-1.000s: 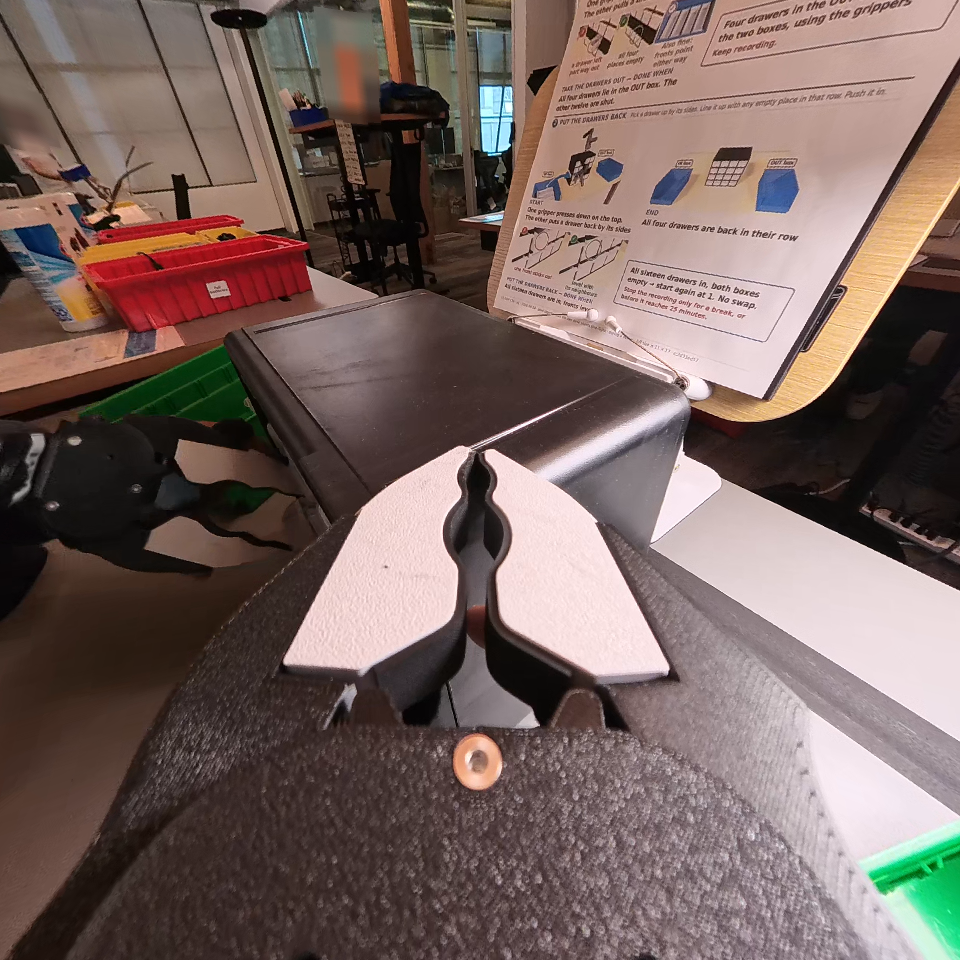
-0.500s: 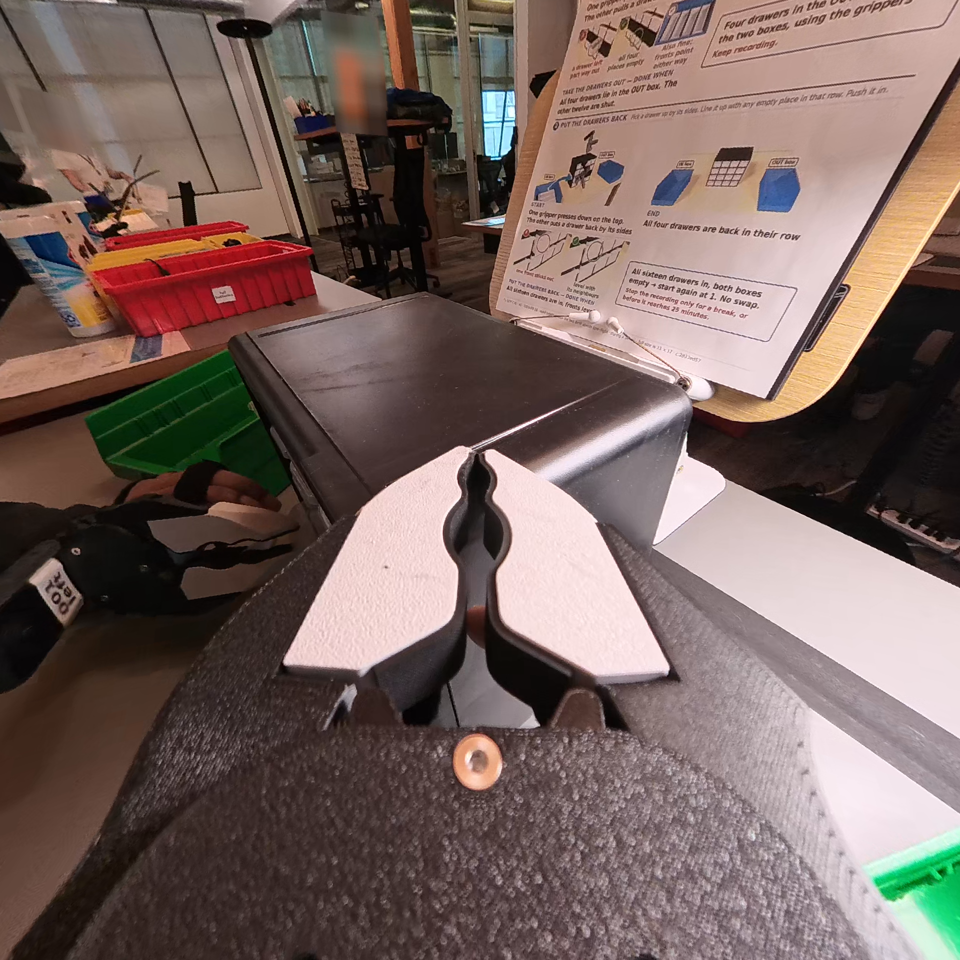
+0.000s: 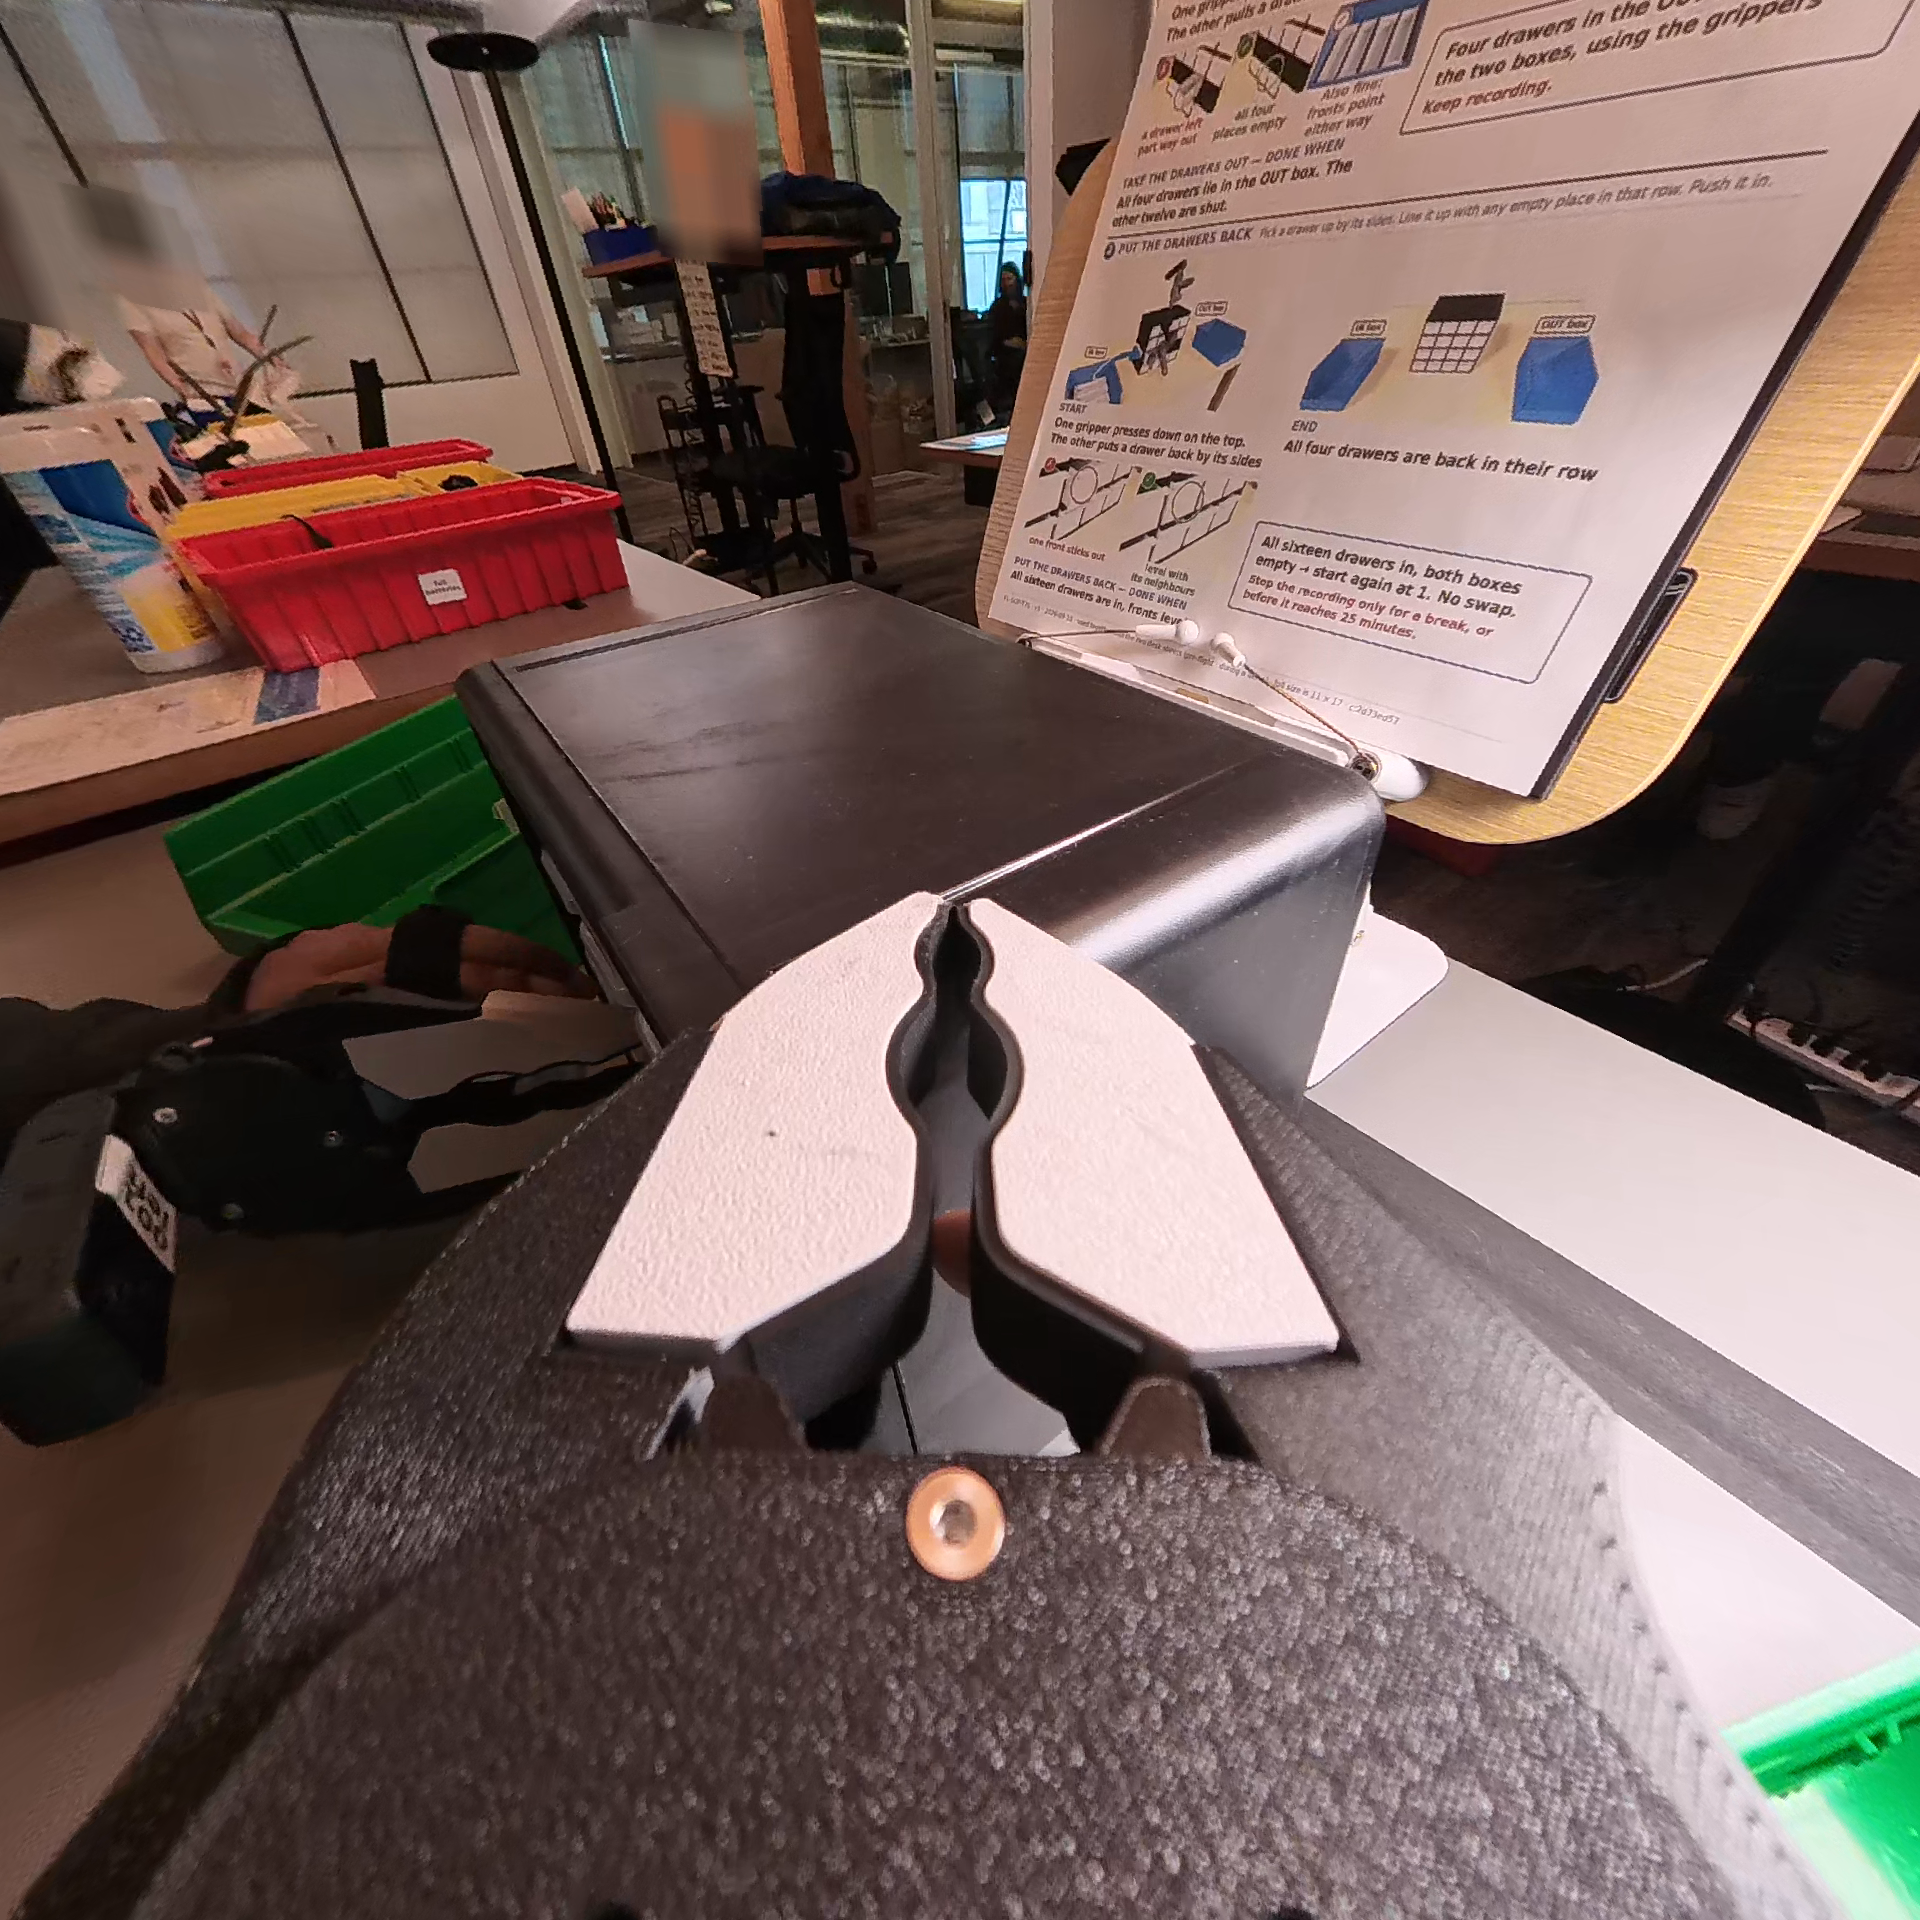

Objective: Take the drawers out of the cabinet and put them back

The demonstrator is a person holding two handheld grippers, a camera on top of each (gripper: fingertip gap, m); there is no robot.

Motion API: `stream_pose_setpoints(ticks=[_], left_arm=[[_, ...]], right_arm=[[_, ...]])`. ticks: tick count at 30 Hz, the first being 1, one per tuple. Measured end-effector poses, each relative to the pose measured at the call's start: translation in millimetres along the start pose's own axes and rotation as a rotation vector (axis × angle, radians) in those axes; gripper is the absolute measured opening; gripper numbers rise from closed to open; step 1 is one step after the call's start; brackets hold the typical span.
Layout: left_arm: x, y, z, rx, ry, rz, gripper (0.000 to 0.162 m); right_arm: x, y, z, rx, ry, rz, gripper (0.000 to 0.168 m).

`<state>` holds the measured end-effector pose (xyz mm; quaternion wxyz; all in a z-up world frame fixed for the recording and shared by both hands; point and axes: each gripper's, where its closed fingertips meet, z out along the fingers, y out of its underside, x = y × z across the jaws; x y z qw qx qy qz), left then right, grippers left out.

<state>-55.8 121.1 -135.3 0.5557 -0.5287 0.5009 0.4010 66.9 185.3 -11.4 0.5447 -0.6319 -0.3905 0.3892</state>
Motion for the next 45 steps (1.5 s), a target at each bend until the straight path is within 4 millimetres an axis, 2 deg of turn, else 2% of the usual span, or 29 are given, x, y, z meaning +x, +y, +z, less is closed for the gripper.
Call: stream_pose_setpoints(ticks=[2,4,7,9,12,15,17,20,22,24,26,29,32,37,42,45], left_arm=[[2,2,-3,-0.015,0.041,-0.043,0.031],[1,4,-12,-0.021,0.094,-0.137,0.039],[-14,1,-40,0.046,0.171,-0.316,0.038],[-37,14,-59,0.054,0.183,-0.422,0.033],[-80,68,-77,-0.034,0.179,-0.59,0.031],[-115,144,-88,-0.172,0.182,-0.658,0.031],[-122,201,-94,-0.317,0.236,-0.641,0.031],[-105,276,-103,-0.567,0.409,-0.619,0.035],[-83,309,-108,-0.669,0.538,-0.559,0.035],[-59,339,-117,-0.771,0.661,-0.427,0.036],[-35,361,-126,-0.855,0.777,-0.311,0.037],[-11,379,-137,-0.934,0.926,-0.184,0.04],[-1,389,-143,-0.956,1.028,-0.054,0.041],[-3,399,-145,-0.941,1.136,0.221,0.043],[-7,410,-136,-0.857,1.176,0.564,0.044],[-5,414,-130,-0.78,1.188,0.669,0.043]], right_arm=[[0,0,0,-0.003,0.001,-0.004,0.0],[0,0,0,-0.004,0.0,-0.005,0.003],[0,0,0,-0.001,-0.007,0.001,0.0],[0,0,0,0.001,-0.008,0.004,0.0],[0,0,0,0.005,-0.009,0.011,0.0],[0,0,0,0.006,-0.007,0.014,0.0],[0,0,0,0.008,-0.009,0.019,0.0],[0,0,0,0.012,-0.013,0.026,0.0],[0,0,0,0.014,-0.014,0.028,0.0],[0,0,0,0.015,-0.014,0.028,0.0],[0,0,0,0.016,-0.016,0.029,0.0],[0,0,0,0.02,-0.027,0.034,0.0],[0,0,0,0.026,-0.039,0.042,0.0],[0,-1,0,0.032,-0.051,0.05,0.0],[0,-1,0,0.039,-0.054,0.053,0.0],[0,-1,0,0.044,-0.06,0.055,0.0]])
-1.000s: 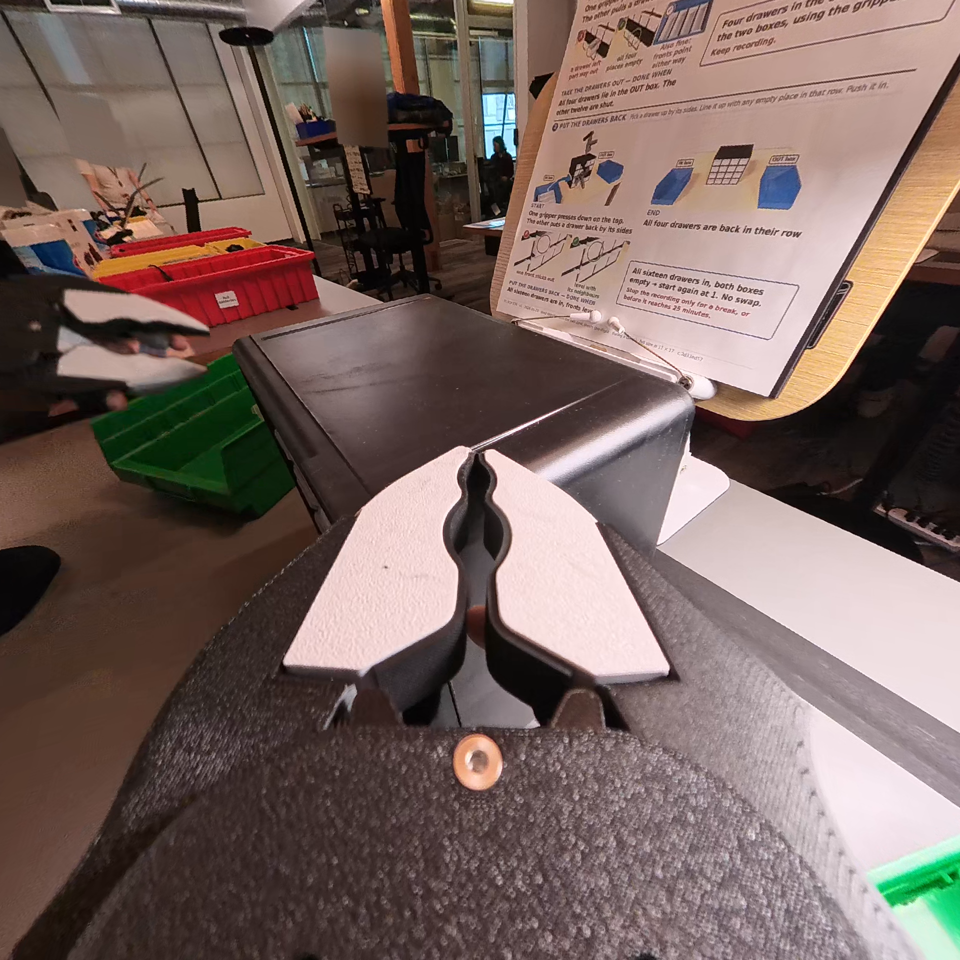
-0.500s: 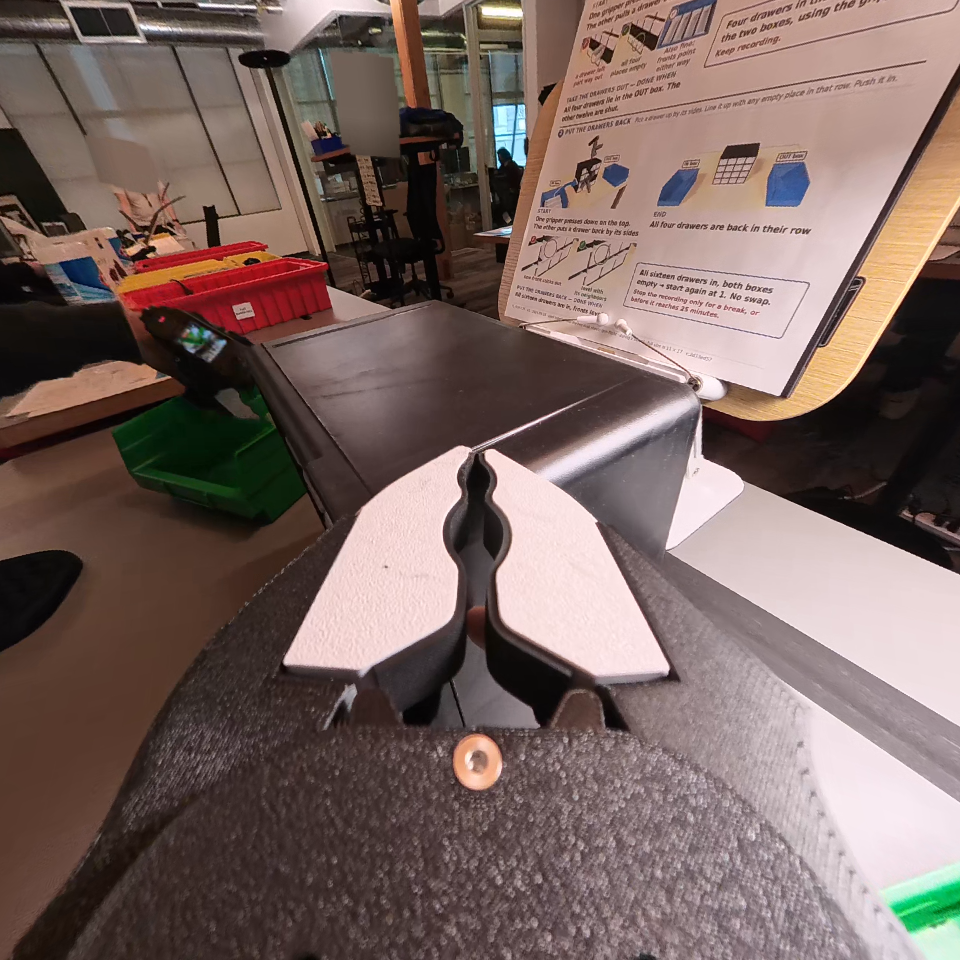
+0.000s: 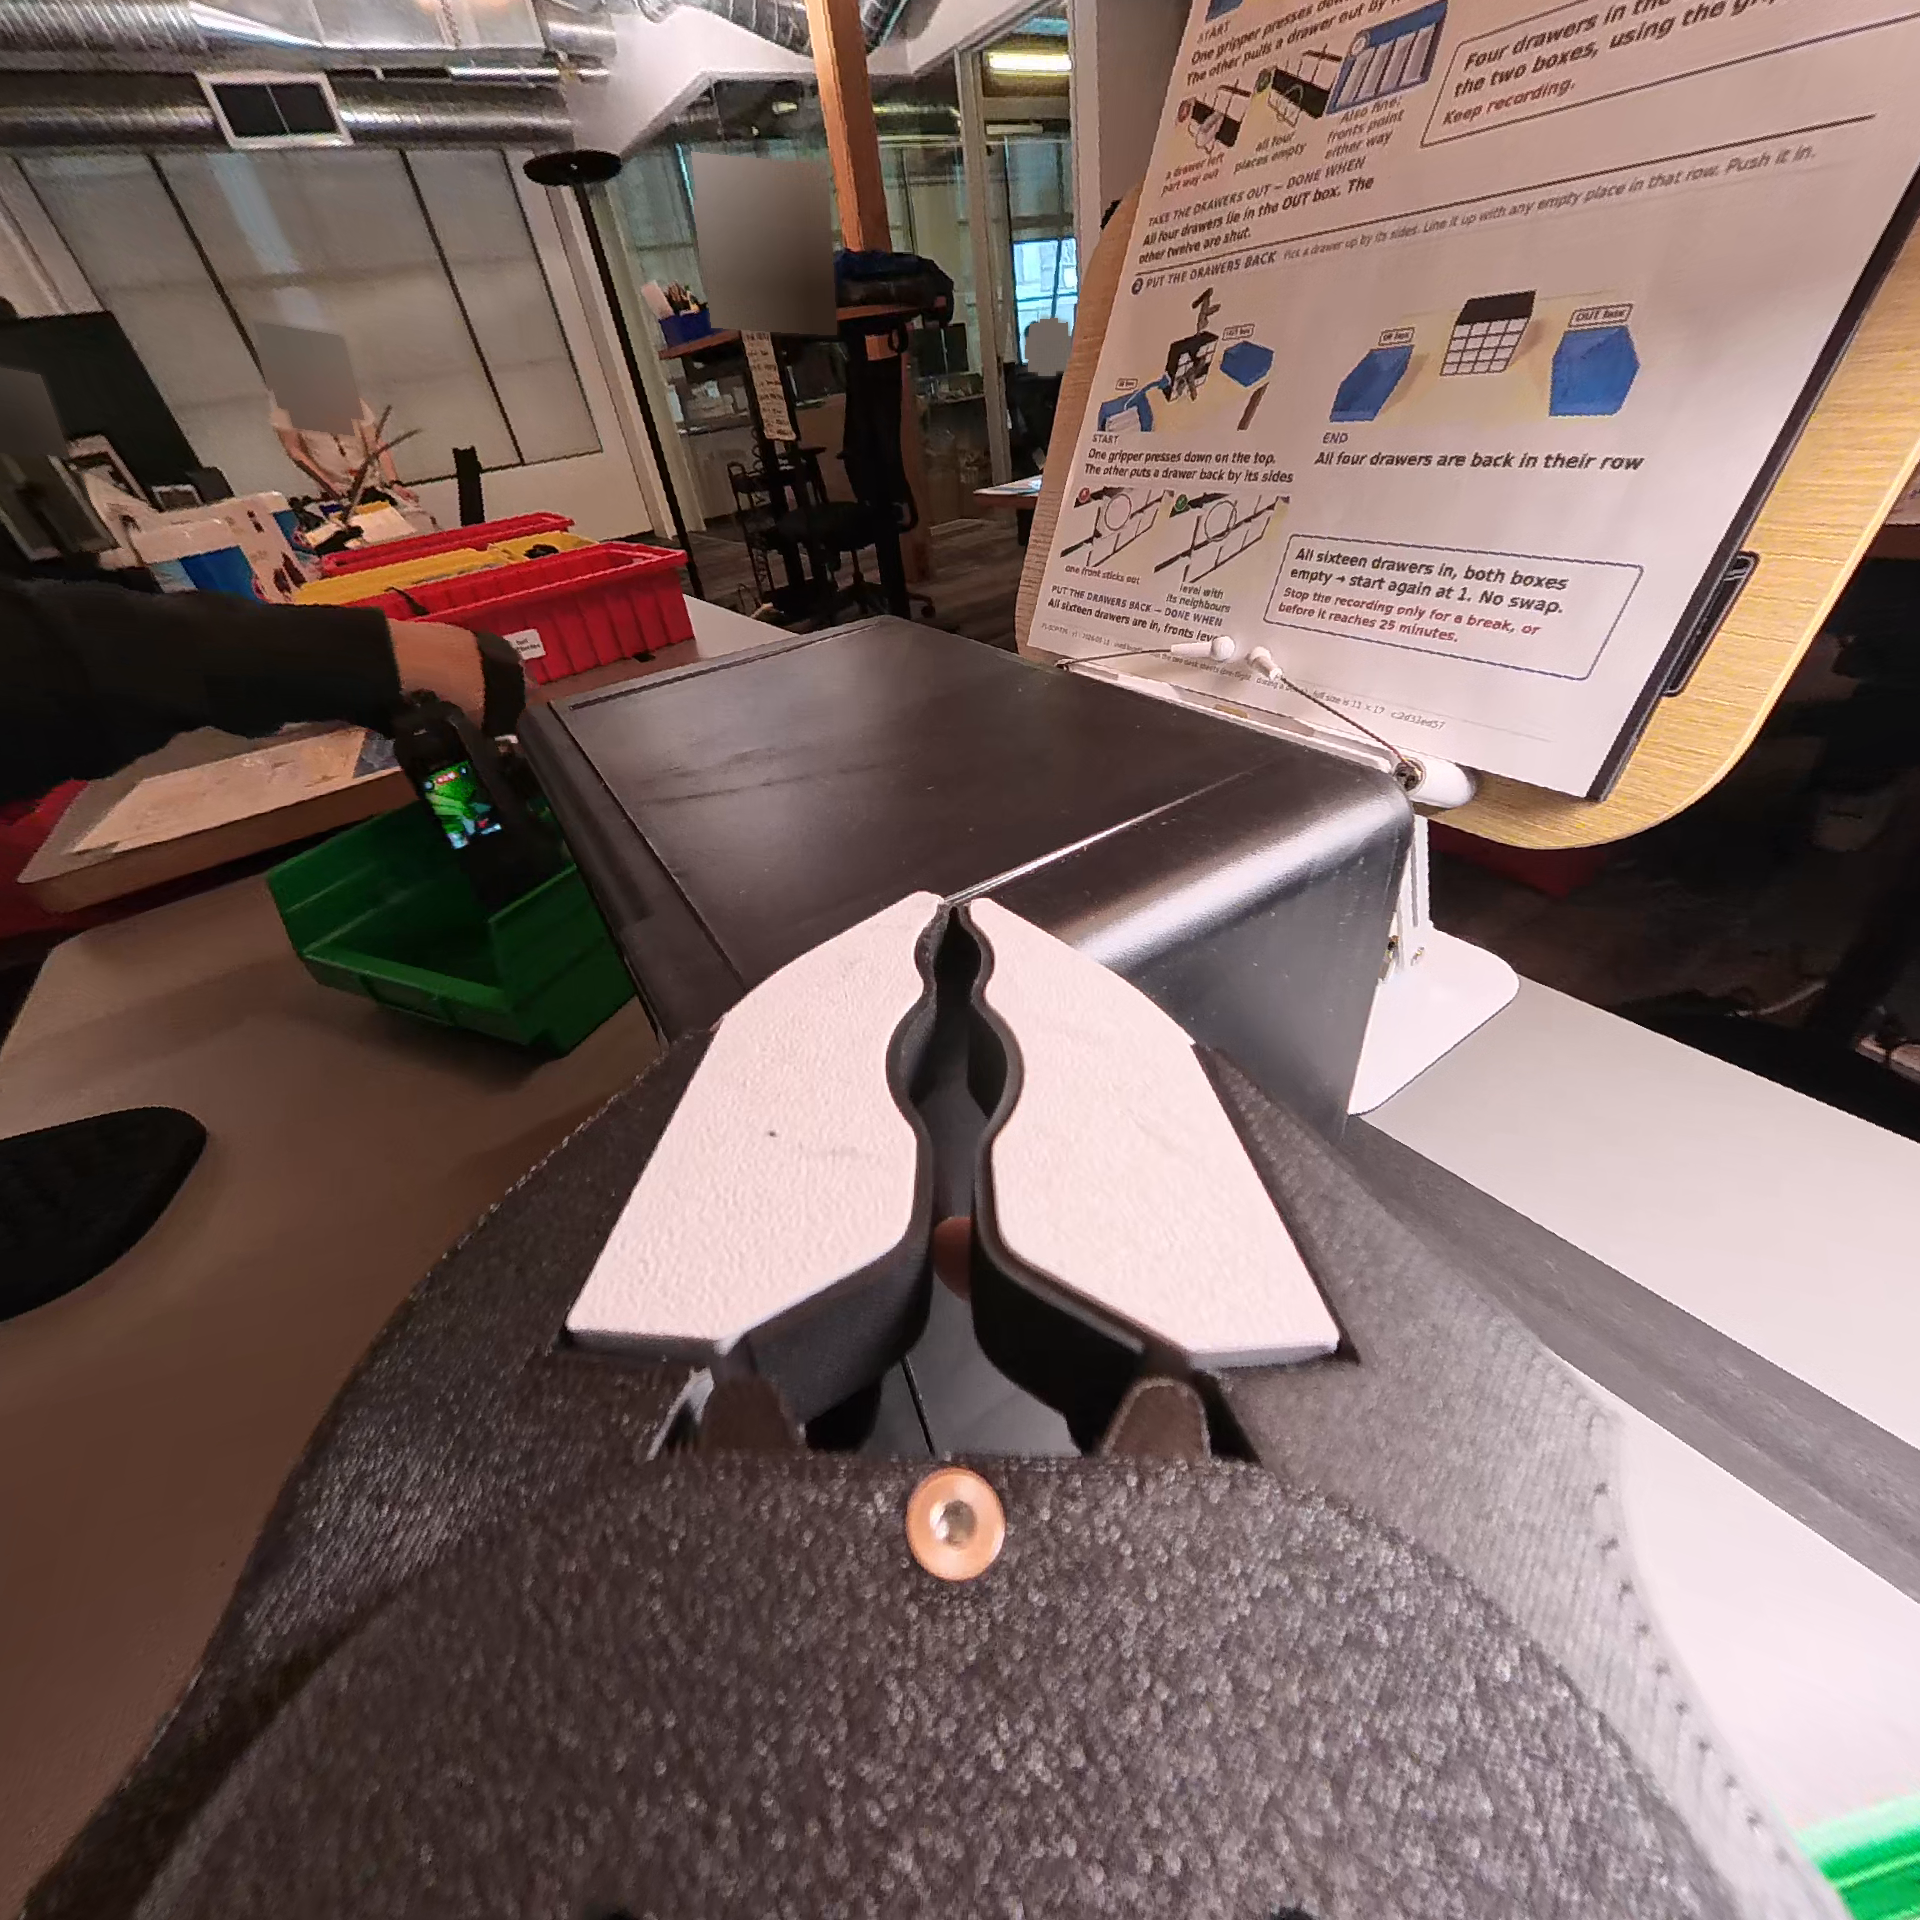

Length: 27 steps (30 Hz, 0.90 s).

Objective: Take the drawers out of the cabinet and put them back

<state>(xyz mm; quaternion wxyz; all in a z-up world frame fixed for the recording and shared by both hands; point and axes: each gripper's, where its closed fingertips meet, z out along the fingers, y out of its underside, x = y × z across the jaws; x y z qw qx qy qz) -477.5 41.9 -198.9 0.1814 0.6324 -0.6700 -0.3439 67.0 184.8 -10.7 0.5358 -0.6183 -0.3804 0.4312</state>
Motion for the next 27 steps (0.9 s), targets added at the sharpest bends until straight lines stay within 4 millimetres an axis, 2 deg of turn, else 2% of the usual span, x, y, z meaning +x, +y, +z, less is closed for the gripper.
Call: stream_pose_setpoints(ticks=[3,7,11,14,19,24,27], left_arm=[[-2,-9,3,0.068,-0.025,0.029,0.041],[0,-20,7,0.13,-0.031,0.04,0.031],[1,-24,10,0.164,-0.038,0.049,0.027],[3,-22,3,0.188,-0.033,0.026,0.025],[10,-22,-31,0.286,0.024,-0.095,0.02],[11,-24,-81,0.398,0.061,-0.226,0.018],[8,-19,-112,0.445,0.059,-0.299,0.017]], right_arm=[[0,0,0,0.004,-0.008,0.001,0.0],[0,0,0,0.015,-0.021,0.006,0.0],[0,0,0,0.024,-0.028,0.013,0.0],[0,0,0,0.028,-0.031,0.015,0.0],[0,-1,0,0.033,-0.041,0.022,0.0],[0,-1,0,0.034,-0.039,0.024,0.0],[0,-1,0,0.033,-0.038,0.023,0.0]])
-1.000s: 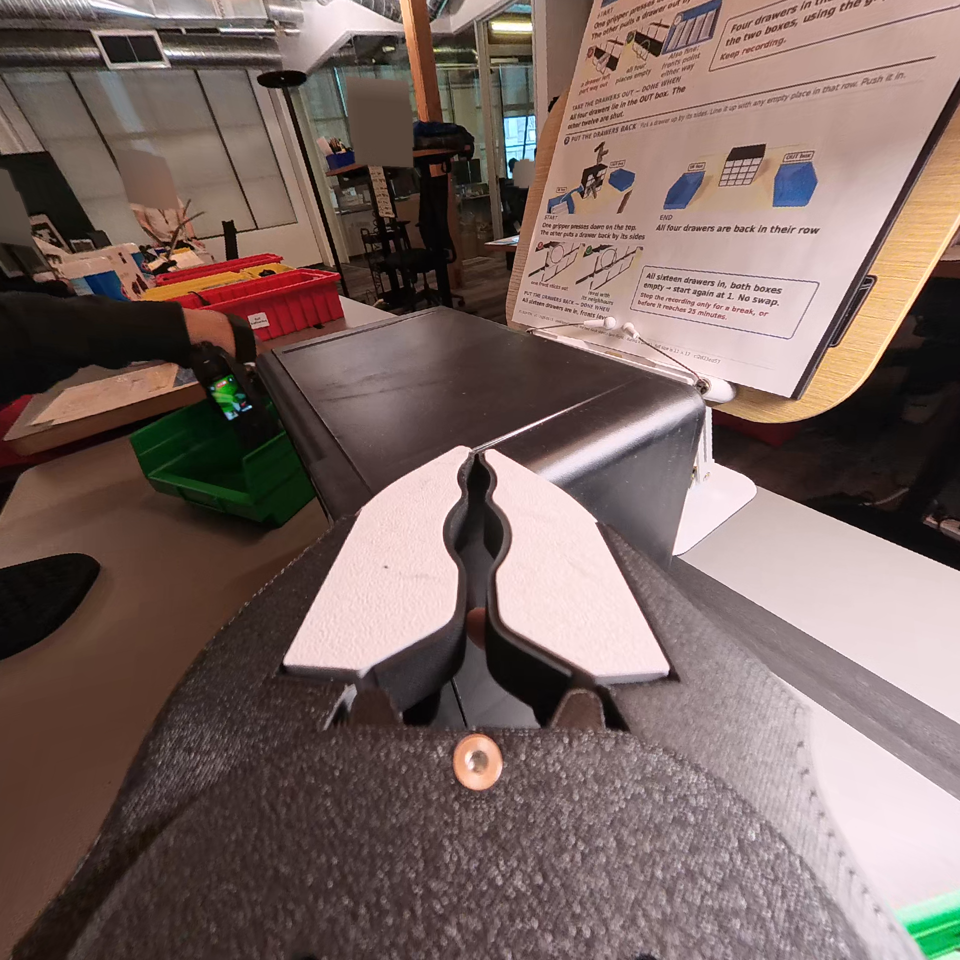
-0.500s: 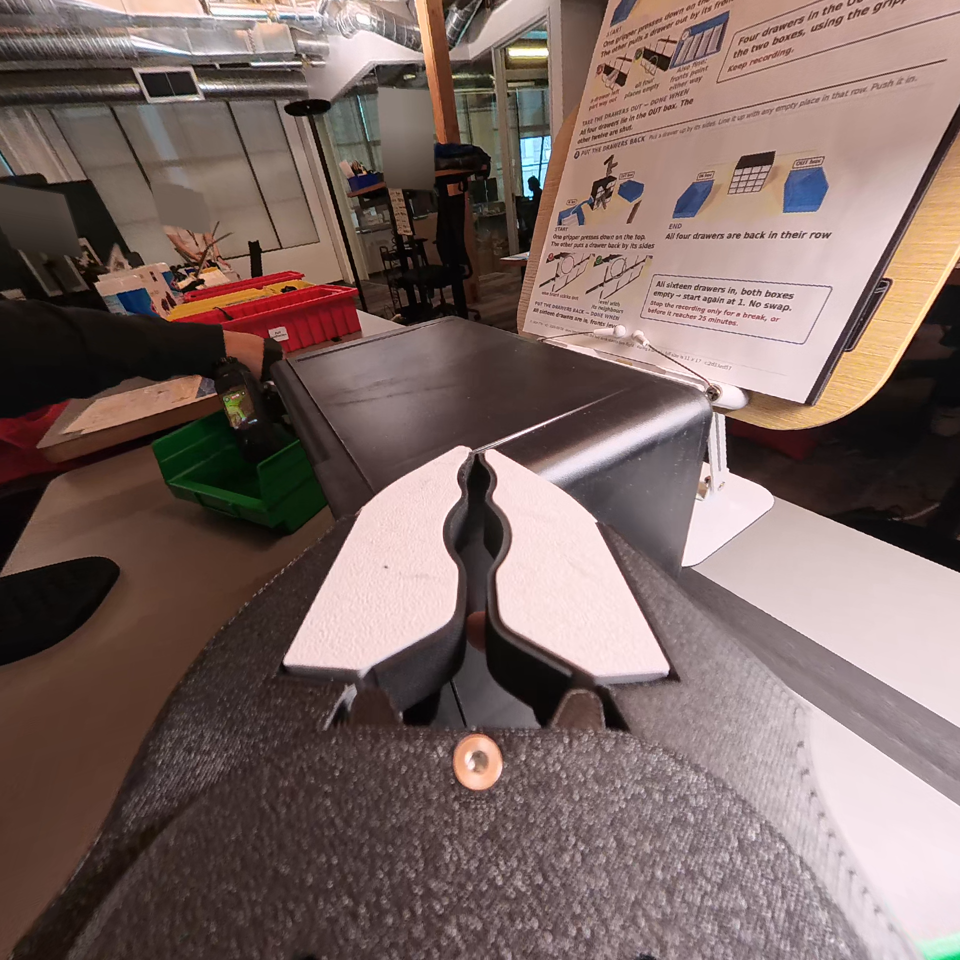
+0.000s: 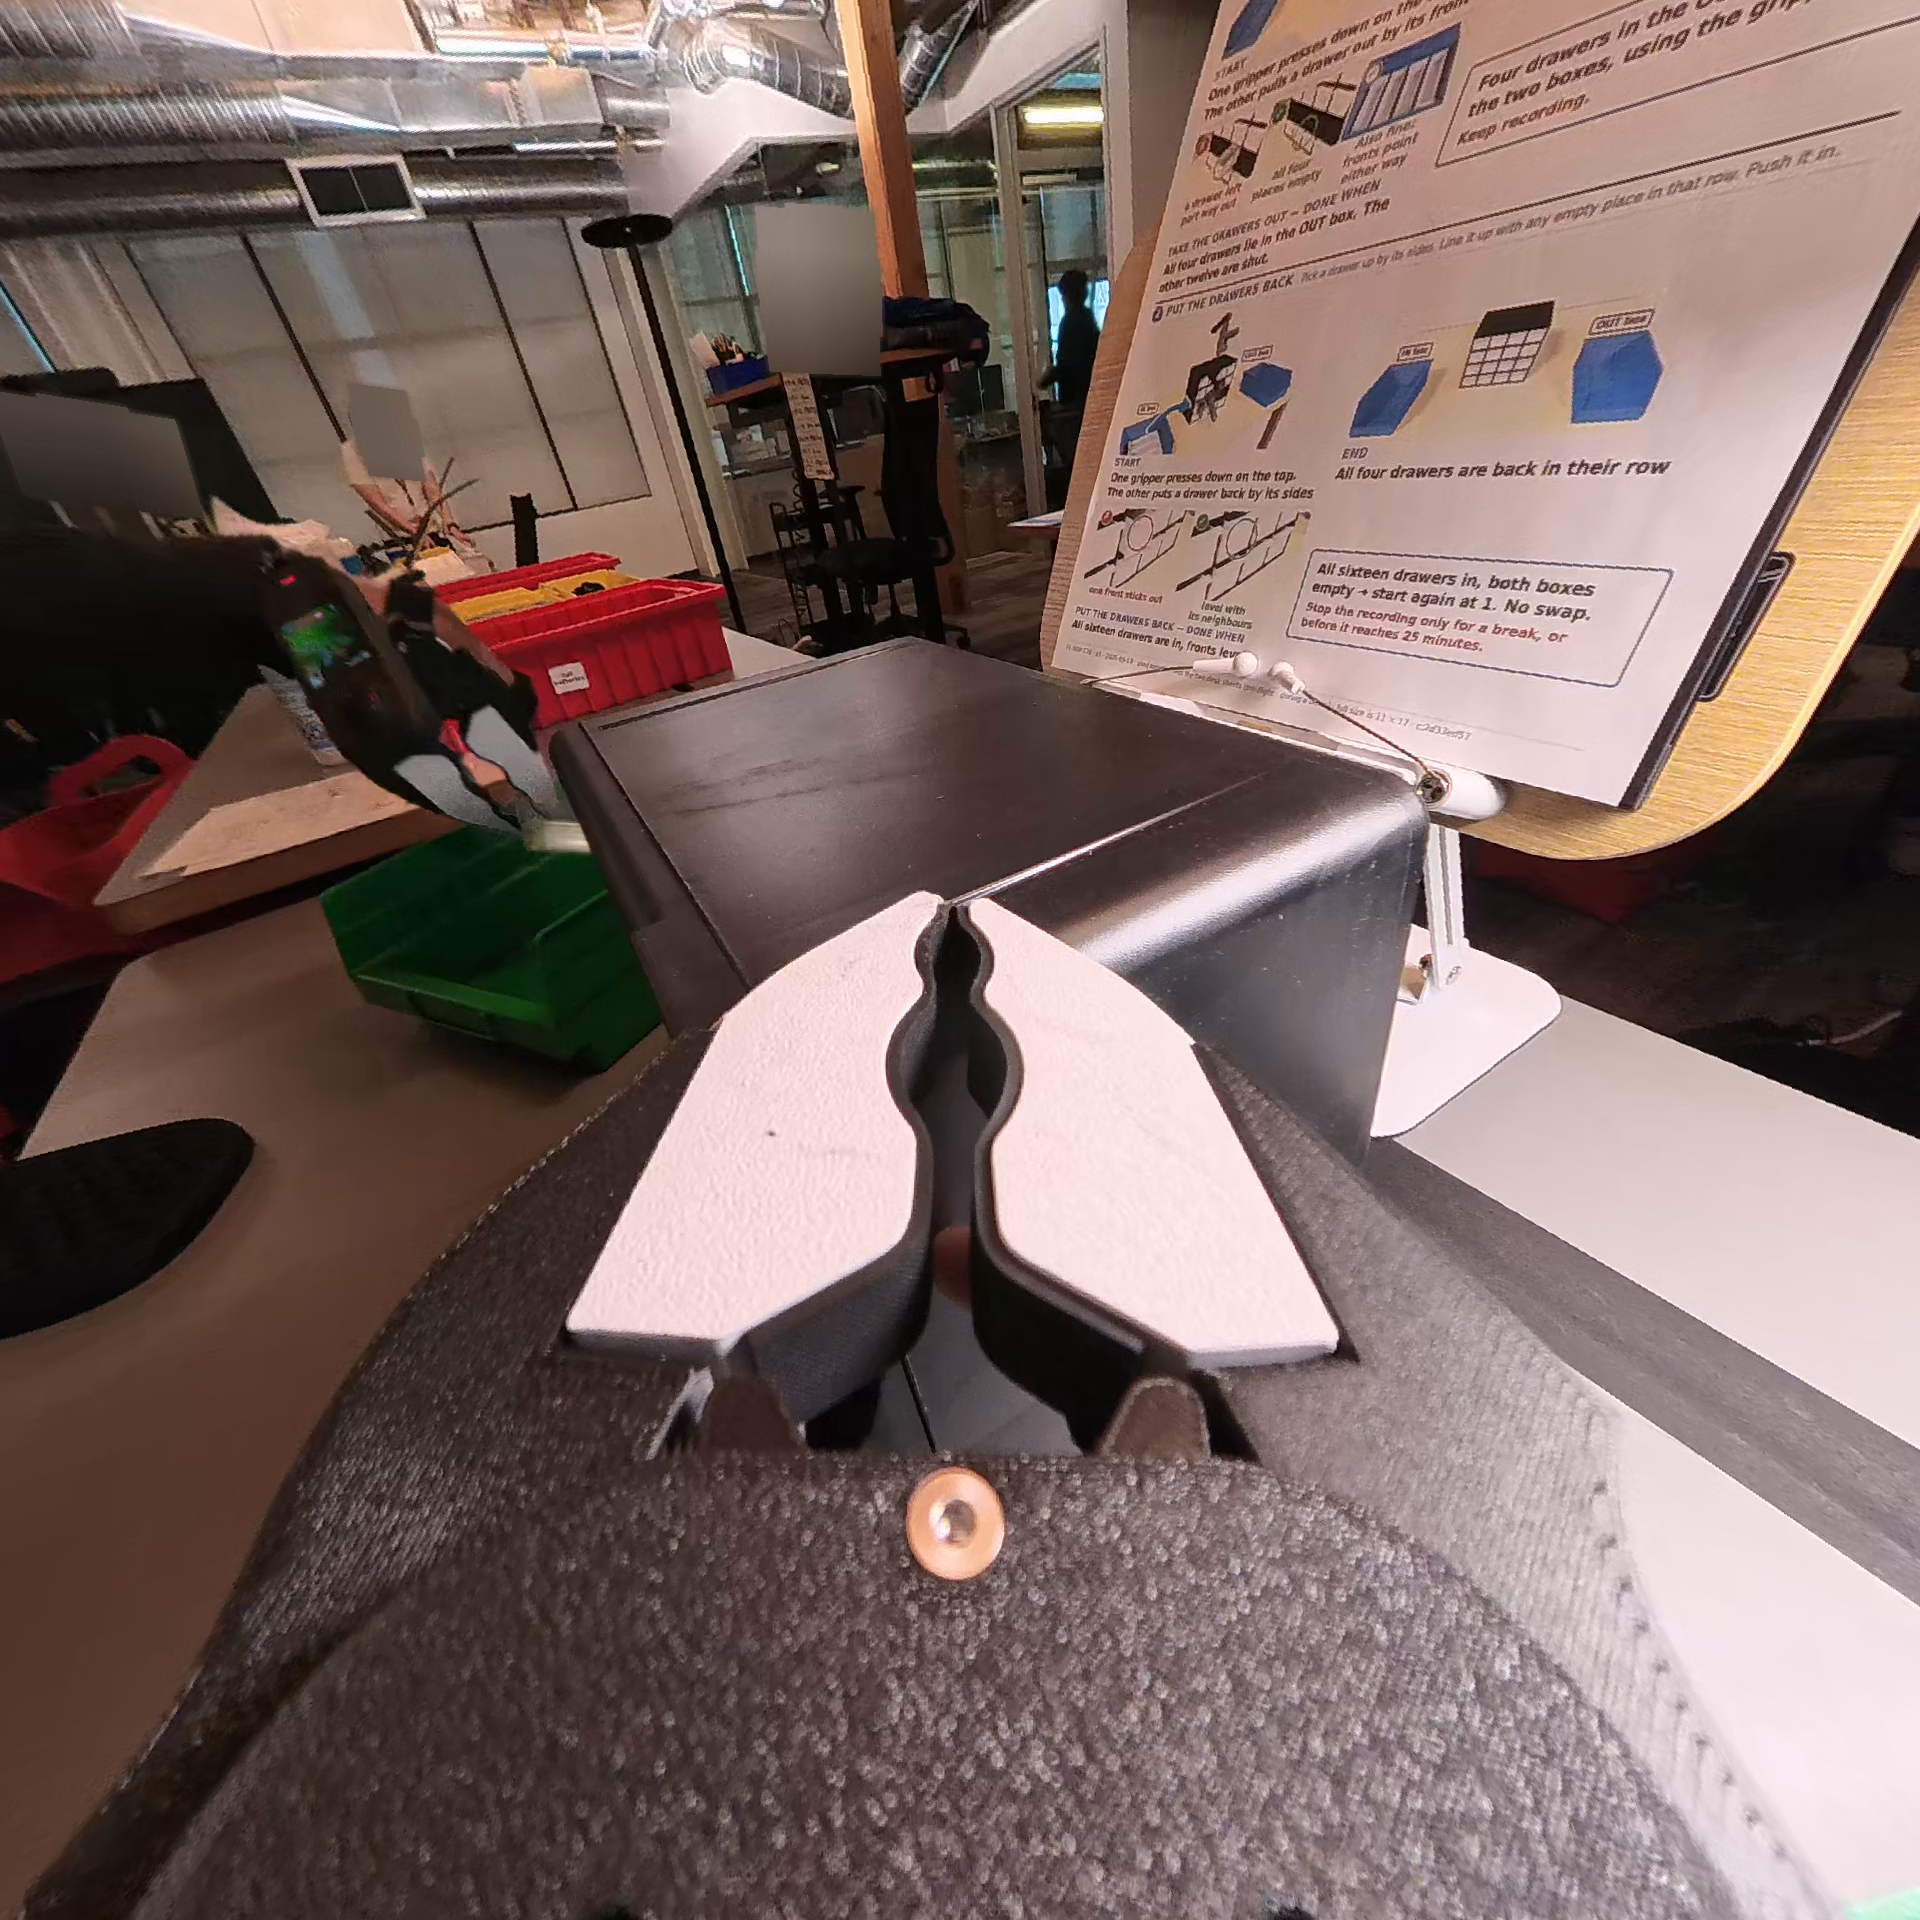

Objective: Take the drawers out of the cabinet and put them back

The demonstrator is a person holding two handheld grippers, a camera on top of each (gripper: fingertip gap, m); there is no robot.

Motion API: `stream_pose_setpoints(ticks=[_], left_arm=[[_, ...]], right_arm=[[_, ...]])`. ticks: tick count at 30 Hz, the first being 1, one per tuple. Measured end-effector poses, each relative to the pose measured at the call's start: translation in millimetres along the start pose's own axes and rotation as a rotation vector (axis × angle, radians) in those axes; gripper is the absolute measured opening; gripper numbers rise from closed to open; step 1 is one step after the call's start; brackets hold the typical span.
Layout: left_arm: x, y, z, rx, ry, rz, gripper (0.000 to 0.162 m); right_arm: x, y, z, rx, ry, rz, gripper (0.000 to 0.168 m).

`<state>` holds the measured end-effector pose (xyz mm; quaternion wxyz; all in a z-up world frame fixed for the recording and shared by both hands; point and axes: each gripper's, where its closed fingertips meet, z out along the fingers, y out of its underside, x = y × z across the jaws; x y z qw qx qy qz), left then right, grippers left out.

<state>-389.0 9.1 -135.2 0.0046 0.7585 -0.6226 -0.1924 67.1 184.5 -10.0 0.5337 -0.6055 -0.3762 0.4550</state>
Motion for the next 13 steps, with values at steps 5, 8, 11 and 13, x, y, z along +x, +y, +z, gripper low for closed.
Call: stream_pose_setpoints(ticks=[5,8,11,13], left_arm=[[3,-23,-54,0.115,0.018,-0.17,0.016],[11,-48,-88,0.202,0.038,-0.236,0.016],[26,-79,-120,0.261,0.035,-0.237,0.016],[41,-101,-137,0.27,0.049,-0.228,0.016]], right_arm=[[0,0,0,-0.001,-0.001,0.001,0.0],[0,0,0,0.0,-0.004,0.003,0.0],[0,0,0,0.001,-0.002,0.003,0.0],[0,0,0,0.001,-0.003,0.006,0.0]])
